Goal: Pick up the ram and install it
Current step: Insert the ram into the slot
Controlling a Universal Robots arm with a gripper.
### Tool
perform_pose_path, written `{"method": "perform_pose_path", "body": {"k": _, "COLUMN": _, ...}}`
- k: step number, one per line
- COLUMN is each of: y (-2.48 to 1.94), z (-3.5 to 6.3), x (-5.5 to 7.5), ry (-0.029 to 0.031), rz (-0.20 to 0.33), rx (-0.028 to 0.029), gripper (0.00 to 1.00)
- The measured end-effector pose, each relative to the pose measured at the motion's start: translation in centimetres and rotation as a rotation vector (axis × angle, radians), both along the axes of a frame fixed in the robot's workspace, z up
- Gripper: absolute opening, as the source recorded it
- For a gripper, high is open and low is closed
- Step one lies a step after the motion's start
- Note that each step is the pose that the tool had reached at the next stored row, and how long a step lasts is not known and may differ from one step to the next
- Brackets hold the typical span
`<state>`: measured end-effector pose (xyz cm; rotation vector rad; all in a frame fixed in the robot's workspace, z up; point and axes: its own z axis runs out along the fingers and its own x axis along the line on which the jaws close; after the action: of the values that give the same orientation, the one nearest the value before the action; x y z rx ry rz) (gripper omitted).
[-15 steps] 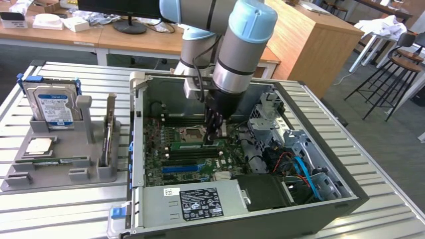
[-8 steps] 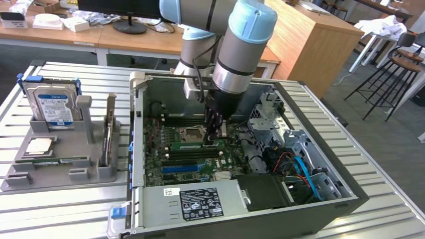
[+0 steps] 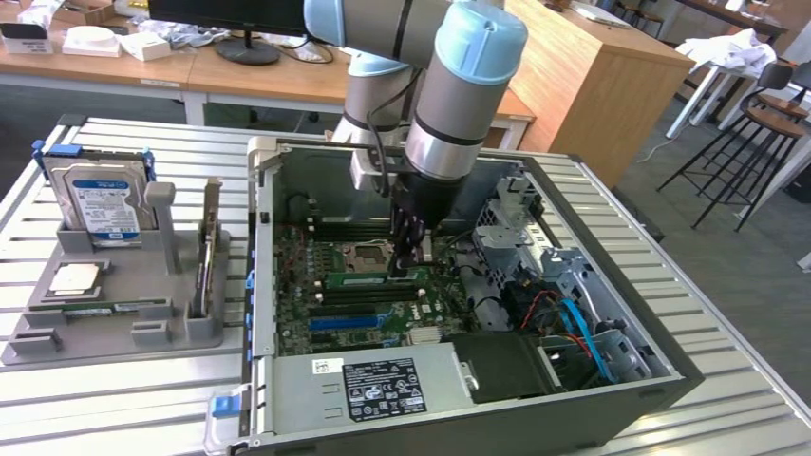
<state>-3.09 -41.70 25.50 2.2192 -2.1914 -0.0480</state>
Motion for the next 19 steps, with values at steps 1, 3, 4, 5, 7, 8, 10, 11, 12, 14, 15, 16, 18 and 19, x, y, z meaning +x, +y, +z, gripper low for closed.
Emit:
{"method": "perform_pose_path", "body": {"k": 1, "y": 0.00, "z": -0.01, "x": 0.00, "ry": 0.0000, "rz": -0.001, "rx": 0.0000, "gripper": 0.11}}
{"method": "perform_pose_path", "body": {"k": 3, "y": 0.02, "z": -0.03, "x": 0.00, "ry": -0.0002, "rz": -0.004, "rx": 0.0002, "gripper": 0.11}}
{"method": "perform_pose_path", "body": {"k": 4, "y": 0.03, "z": -0.05, "x": 0.00, "ry": -0.0001, "rz": -0.007, "rx": 0.0003, "gripper": 0.11}}
{"method": "perform_pose_path", "body": {"k": 5, "y": 0.03, "z": -0.05, "x": 0.00, "ry": -0.0001, "rz": -0.009, "rx": 0.0002, "gripper": 0.11}}
{"method": "perform_pose_path", "body": {"k": 7, "y": 0.03, "z": -0.05, "x": 0.00, "ry": -0.0001, "rz": -0.010, "rx": 0.0002, "gripper": 0.11}}
{"method": "perform_pose_path", "body": {"k": 8, "y": 0.03, "z": -0.05, "x": 0.00, "ry": -0.0001, "rz": -0.010, "rx": 0.0001, "gripper": 0.11}}
{"method": "perform_pose_path", "body": {"k": 10, "y": 0.08, "z": -0.06, "x": 0.00, "ry": -0.0002, "rz": -0.010, "rx": 0.0003, "gripper": 0.11}}
{"method": "perform_pose_path", "body": {"k": 11, "y": 0.16, "z": -0.07, "x": -0.01, "ry": -0.0003, "rz": -0.010, "rx": 0.0003, "gripper": 0.11}}
{"method": "perform_pose_path", "body": {"k": 12, "y": 0.24, "z": -0.08, "x": -0.01, "ry": -0.0006, "rz": -0.010, "rx": 0.0002, "gripper": 0.11}}
{"method": "perform_pose_path", "body": {"k": 14, "y": 0.38, "z": -0.10, "x": 0.01, "ry": -0.0010, "rz": -0.010, "rx": 0.0001, "gripper": 0.11}}
{"method": "perform_pose_path", "body": {"k": 15, "y": 0.40, "z": -0.13, "x": 0.01, "ry": -0.0013, "rz": -0.010, "rx": 0.0002, "gripper": 0.11}}
{"method": "perform_pose_path", "body": {"k": 16, "y": 0.40, "z": -0.16, "x": 0.01, "ry": -0.0015, "rz": -0.010, "rx": 0.0002, "gripper": 0.11}}
{"method": "perform_pose_path", "body": {"k": 18, "y": 0.40, "z": -0.28, "x": 0.00, "ry": -0.0020, "rz": -0.010, "rx": 0.0001, "gripper": 0.11}}
{"method": "perform_pose_path", "body": {"k": 19, "y": 0.40, "z": -0.34, "x": 0.00, "ry": -0.0023, "rz": -0.010, "rx": 0.0001, "gripper": 0.11}}
